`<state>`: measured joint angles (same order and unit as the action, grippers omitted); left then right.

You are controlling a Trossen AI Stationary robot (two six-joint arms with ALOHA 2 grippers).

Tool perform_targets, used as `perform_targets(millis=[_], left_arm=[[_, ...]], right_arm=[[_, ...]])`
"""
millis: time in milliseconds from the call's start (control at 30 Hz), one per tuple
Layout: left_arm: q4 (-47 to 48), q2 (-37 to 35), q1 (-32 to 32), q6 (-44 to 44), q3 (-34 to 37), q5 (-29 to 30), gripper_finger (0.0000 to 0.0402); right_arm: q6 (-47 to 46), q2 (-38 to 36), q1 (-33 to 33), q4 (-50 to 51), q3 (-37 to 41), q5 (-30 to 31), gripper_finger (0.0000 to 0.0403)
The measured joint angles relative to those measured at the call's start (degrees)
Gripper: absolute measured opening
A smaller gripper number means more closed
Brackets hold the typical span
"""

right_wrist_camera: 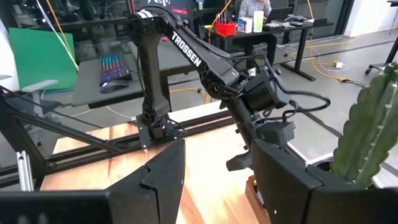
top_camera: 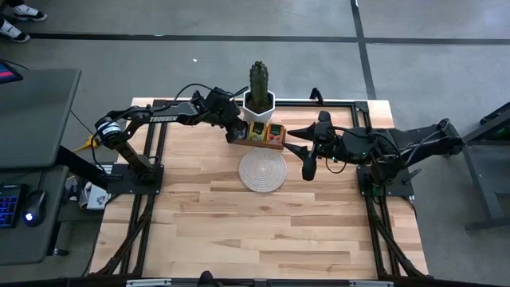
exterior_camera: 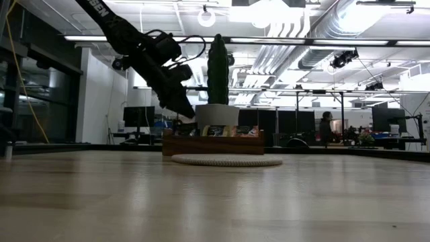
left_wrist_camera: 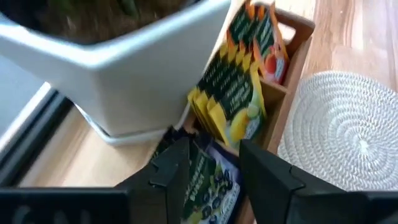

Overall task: Pick & Place Tea
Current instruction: Return to Home Position

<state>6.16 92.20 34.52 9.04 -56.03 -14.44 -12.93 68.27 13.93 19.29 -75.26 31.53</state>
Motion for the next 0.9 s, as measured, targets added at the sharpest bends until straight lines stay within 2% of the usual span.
perform_targets(millis=[100, 233, 433, 533, 633, 800, 900], left_arm=[[0.2, -2.3, 0.4, 0.2, -0.4, 0.0, 0.0142], [1.6, -7.8, 0.8, 2.3, -0.7, 0.4, 0.0128], [7.9, -17.9, -1.5, 4.4, 0.7, 3.1, 0.0095], [7.6, -24.8, -4.5, 3.6, 5.7, 5.3, 0.0079], [4.3, -32.2, -8.9, -1.5, 12.7, 10.4, 0.0066], [-3.3, -47.3, -17.2, -10.0, 25.9, 19.5, 0.0042], [-4.9, -56.0, -22.2, -14.2, 32.6, 26.3, 0.0024]], right_arm=[[0.3, -0.1, 0.2, 0.1, 0.0, 0.6, 0.0179], [0.0, -1.8, 1.3, 3.9, 0.0, 4.4, 0.0176], [-4.1, -8.3, 4.0, 11.7, 2.9, 8.7, 0.0164], [-6.8, -14.8, 6.2, 10.3, 9.6, 12.4, 0.0158], [-10.2, -22.6, 8.5, 6.4, 18.7, 16.7, 0.0153], [-14.0, -33.7, 9.7, -4.4, 35.1, 18.4, 0.0146], [-14.0, -38.9, 9.7, -15.2, 45.1, 20.6, 0.0145]])
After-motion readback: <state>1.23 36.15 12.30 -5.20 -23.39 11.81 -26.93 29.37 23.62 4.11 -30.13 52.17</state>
